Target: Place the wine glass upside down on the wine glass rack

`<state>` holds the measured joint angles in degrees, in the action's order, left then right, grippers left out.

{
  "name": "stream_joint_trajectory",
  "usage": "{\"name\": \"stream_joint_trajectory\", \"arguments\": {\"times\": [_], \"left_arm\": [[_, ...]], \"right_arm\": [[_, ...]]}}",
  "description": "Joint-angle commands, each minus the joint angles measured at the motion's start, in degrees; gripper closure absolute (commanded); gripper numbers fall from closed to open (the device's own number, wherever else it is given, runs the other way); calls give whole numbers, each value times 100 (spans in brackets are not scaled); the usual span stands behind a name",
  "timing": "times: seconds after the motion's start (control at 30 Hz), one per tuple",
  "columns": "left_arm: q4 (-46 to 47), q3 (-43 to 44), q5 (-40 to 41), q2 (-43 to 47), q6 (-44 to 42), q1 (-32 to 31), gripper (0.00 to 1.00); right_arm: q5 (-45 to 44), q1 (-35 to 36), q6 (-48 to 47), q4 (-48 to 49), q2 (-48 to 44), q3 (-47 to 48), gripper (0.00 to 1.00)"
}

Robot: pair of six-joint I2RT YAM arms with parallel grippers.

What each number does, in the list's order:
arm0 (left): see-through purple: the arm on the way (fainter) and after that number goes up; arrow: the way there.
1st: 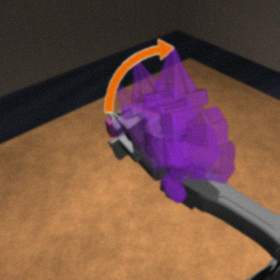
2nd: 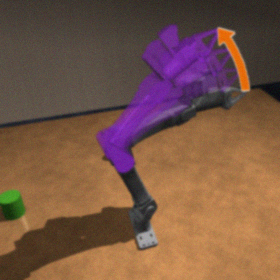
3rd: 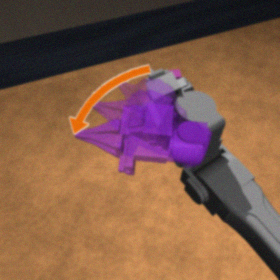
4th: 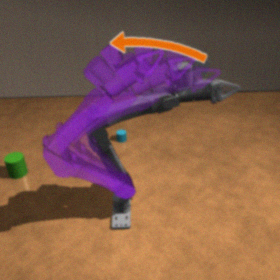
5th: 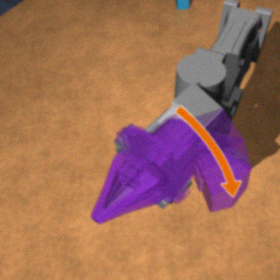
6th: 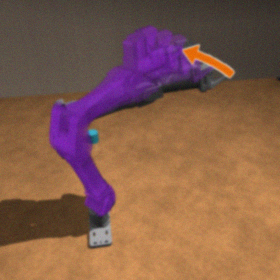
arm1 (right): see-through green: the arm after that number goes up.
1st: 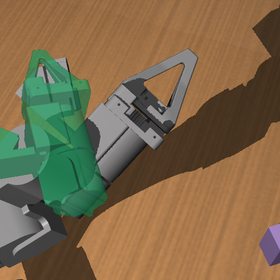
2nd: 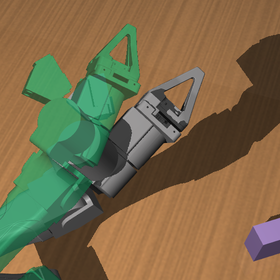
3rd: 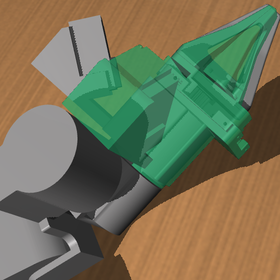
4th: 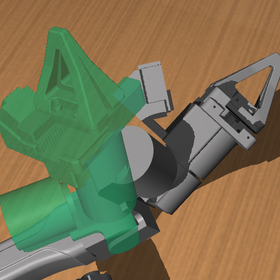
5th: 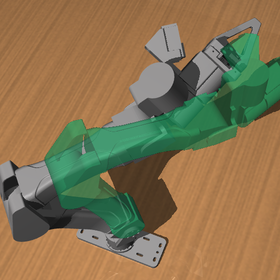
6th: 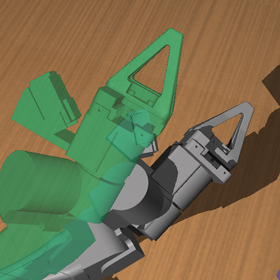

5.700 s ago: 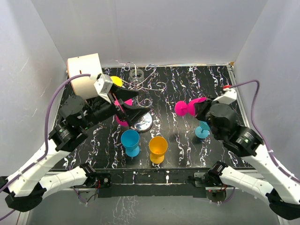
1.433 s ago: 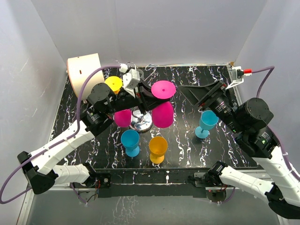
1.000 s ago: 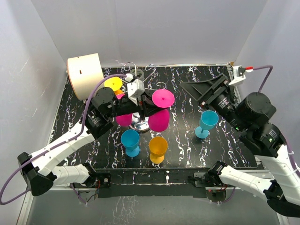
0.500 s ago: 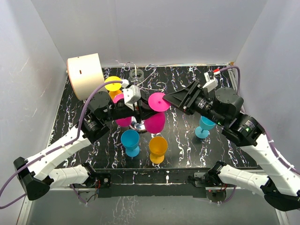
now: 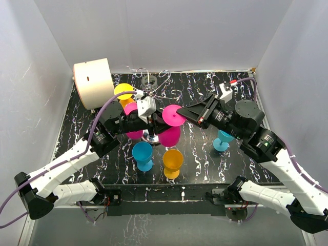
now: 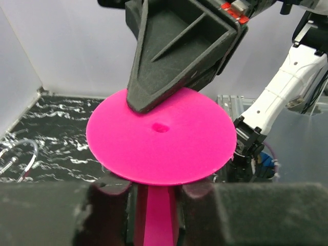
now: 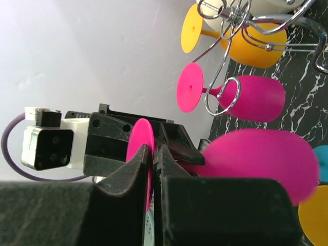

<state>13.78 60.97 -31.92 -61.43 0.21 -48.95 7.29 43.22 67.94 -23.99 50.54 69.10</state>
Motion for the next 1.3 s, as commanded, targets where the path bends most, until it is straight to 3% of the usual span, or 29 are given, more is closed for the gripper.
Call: {"name": "stream_joint_trajectory", "arguments": {"times": [0.0,0.1,0.2,0.37,0.47,0.77,0.87,1.13,1.27], "left_arm": [[-118,229,292,68,172,-7,71],[-303,227,487,142,516,-7,48],[-737,328,408,249,1041,-5,39],[-1274,503,315,396,2493,-7,36],[-1246,407,654,459,3648,-5,36],[-75,-275,1228,403,6163,3,32],[-232,-104,1517,385,6377,-2,34],[-451,-128,1563,441,6887,-1,53],[-627,-311,1768,656,6938,3,72]], "right_arm": [[-128,14,135,-129,-44,-12,100],[-272,17,186,-165,-83,23,100],[-428,13,151,-264,-102,102,100],[-713,11,13,-248,-247,-69,100],[-830,14,0,-46,-403,-325,100],[-885,17,-166,382,-816,-748,100],[-826,19,-246,429,-882,-762,100],[-366,20,-403,689,-812,-838,100],[-162,15,-407,776,-757,-905,100]]}}
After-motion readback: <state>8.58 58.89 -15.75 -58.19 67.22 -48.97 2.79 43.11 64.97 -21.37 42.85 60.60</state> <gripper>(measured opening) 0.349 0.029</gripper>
